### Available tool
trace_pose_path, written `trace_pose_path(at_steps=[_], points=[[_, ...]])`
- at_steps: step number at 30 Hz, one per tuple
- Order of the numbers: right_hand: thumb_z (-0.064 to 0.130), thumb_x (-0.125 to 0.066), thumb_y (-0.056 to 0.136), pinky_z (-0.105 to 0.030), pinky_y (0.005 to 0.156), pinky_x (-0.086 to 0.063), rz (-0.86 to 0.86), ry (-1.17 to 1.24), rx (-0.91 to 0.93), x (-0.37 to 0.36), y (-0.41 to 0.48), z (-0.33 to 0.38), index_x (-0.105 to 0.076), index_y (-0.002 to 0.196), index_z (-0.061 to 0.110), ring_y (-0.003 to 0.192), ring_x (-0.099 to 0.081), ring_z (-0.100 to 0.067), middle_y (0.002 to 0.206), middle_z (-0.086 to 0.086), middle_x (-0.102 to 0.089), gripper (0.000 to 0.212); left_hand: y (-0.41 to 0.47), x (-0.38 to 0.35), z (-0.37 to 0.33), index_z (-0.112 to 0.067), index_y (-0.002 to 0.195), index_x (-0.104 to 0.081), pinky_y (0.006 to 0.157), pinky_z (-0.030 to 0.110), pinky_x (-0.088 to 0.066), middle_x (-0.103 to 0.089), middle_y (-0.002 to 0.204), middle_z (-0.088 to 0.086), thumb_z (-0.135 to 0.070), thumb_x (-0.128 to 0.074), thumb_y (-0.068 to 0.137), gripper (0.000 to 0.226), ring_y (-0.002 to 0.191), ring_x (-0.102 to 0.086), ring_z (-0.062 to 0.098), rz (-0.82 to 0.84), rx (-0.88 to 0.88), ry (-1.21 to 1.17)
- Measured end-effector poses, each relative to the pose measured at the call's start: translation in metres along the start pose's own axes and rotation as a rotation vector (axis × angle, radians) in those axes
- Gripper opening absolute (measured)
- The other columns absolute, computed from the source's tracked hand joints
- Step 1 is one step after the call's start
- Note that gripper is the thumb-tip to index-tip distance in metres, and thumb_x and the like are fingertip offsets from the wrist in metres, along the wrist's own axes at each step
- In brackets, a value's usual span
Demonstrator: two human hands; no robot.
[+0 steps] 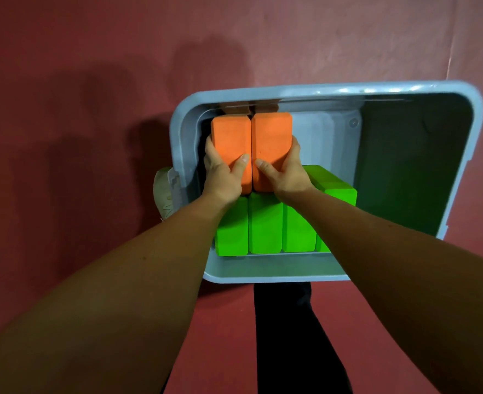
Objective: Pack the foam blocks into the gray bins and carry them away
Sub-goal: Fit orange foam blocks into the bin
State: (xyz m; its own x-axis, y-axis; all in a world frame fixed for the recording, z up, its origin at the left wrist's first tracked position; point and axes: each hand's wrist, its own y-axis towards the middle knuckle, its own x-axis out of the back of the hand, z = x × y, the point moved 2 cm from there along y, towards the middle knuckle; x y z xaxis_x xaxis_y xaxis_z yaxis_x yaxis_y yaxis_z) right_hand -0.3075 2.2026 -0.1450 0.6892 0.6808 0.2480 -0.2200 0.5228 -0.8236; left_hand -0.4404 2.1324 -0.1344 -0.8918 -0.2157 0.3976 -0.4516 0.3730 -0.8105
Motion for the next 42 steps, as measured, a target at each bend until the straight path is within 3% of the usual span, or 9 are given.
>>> trace_pose_path(at_steps=[3, 8, 12, 15, 17, 21, 25, 36, 42], points=[[0.031, -0.074, 0.088, -0.024, 0.099, -0.039, 0.027, -0.057, -0.101, 0.004, 0.002, 0.011, -0.02, 0.15, 0.013, 0.117, -0.05, -0.017, 0.136, -0.003, -0.048, 0.084, 0.0, 0.003, -0.004, -0.02, 0.157, -0.001, 0.1, 0.023, -0.029, -0.026, 0.157, 0.009, -0.04, -0.061, 0.095, 0.089, 0.136, -0.039, 0.026, 0.046, 0.043, 0.011], [0.04, -0.076, 0.082, -0.038, 0.098, -0.048, 0.062, -0.32, -0.301, 0.021, -0.001, 0.045, -0.045, 0.135, 0.008, 0.118, -0.057, -0.029, 0.13, -0.01, -0.058, 0.069, -0.005, 0.024, -0.026, -0.021, 0.151, -0.032, 0.099, 0.027, -0.043, -0.059, 0.135, 0.0, -0.039, -0.067, 0.091, 0.072, 0.119, -0.058, 0.022, 0.137, 0.142, 0.009], [0.031, -0.062, 0.095, -0.025, 0.06, -0.044, 0.221, -0.439, -0.209, 0.044, -0.023, 0.101, -0.061, 0.087, 0.012, 0.074, -0.057, -0.019, 0.083, -0.005, -0.059, 0.021, -0.023, 0.064, -0.056, -0.017, 0.139, -0.052, 0.094, 0.031, -0.048, -0.064, 0.123, 0.001, -0.033, -0.064, 0.094, 0.049, 0.111, -0.063, 0.019, 0.204, 0.197, -0.079], [0.018, -0.056, 0.098, -0.038, 0.078, -0.054, 0.252, -0.321, -0.21, 0.054, -0.045, 0.156, -0.058, 0.096, 0.012, 0.081, -0.059, -0.025, 0.092, -0.011, -0.059, 0.006, -0.046, 0.115, -0.088, -0.023, 0.132, -0.049, 0.074, 0.026, -0.044, -0.066, 0.107, 0.004, -0.029, -0.052, 0.102, 0.031, 0.093, -0.063, 0.018, 0.244, 0.274, -0.212], [0.009, -0.05, 0.1, -0.038, 0.082, -0.051, 0.312, -0.26, -0.166, 0.05, -0.063, 0.199, -0.06, 0.096, 0.016, 0.083, -0.061, -0.021, 0.094, -0.005, -0.062, 0.012, -0.062, 0.155, -0.108, -0.025, 0.123, -0.048, 0.066, 0.025, -0.04, -0.061, 0.094, 0.002, -0.024, -0.047, 0.104, 0.018, 0.081, -0.058, 0.014, 0.21, 0.265, -0.278], [0.015, -0.051, 0.101, -0.036, 0.076, -0.051, 0.329, -0.072, -0.117, 0.024, -0.097, 0.285, -0.063, 0.11, 0.005, 0.085, -0.064, -0.025, 0.107, -0.014, -0.067, 0.017, -0.084, 0.245, -0.136, -0.021, 0.14, -0.048, 0.099, 0.04, -0.046, -0.062, 0.13, 0.008, -0.029, -0.046, 0.105, 0.036, 0.116, -0.062, 0.024, 0.127, 0.192, -0.305], [0.019, -0.056, 0.098, -0.033, 0.071, -0.051, 0.38, 0.075, -0.063, -0.026, -0.095, 0.355, -0.063, 0.118, 0.001, 0.08, -0.065, -0.024, 0.106, -0.014, -0.07, 0.028, -0.064, 0.324, -0.144, -0.022, 0.138, -0.05, 0.099, 0.041, -0.05, -0.066, 0.126, 0.005, -0.033, -0.048, 0.104, 0.037, 0.111, -0.065, 0.021, 0.061, 0.168, -0.393], [0.042, -0.052, 0.099, -0.036, 0.066, -0.054, 0.369, 0.646, -0.291, -0.273, 0.08, 0.474, -0.056, 0.095, 0.017, 0.082, -0.062, -0.022, 0.1, -0.008, -0.061, 0.026, 0.184, 0.55, -0.097, -0.014, 0.145, -0.044, 0.095, 0.046, -0.048, -0.055, 0.139, 0.013, -0.054, -0.042, 0.101, 0.06, 0.123, -0.056, 0.029, -0.083, 0.28, -0.803], [0.05, -0.049, 0.098, -0.039, 0.073, -0.055, 0.2, 0.749, -0.358, -0.345, 0.192, 0.474, -0.04, 0.144, 0.007, 0.123, -0.055, -0.028, 0.132, -0.013, -0.053, 0.063, 0.321, 0.637, -0.059, -0.018, 0.149, -0.039, 0.087, 0.044, -0.049, -0.047, 0.145, 0.011, -0.069, -0.048, 0.09, 0.079, 0.126, -0.052, 0.029, -0.173, 0.348, -0.647]])
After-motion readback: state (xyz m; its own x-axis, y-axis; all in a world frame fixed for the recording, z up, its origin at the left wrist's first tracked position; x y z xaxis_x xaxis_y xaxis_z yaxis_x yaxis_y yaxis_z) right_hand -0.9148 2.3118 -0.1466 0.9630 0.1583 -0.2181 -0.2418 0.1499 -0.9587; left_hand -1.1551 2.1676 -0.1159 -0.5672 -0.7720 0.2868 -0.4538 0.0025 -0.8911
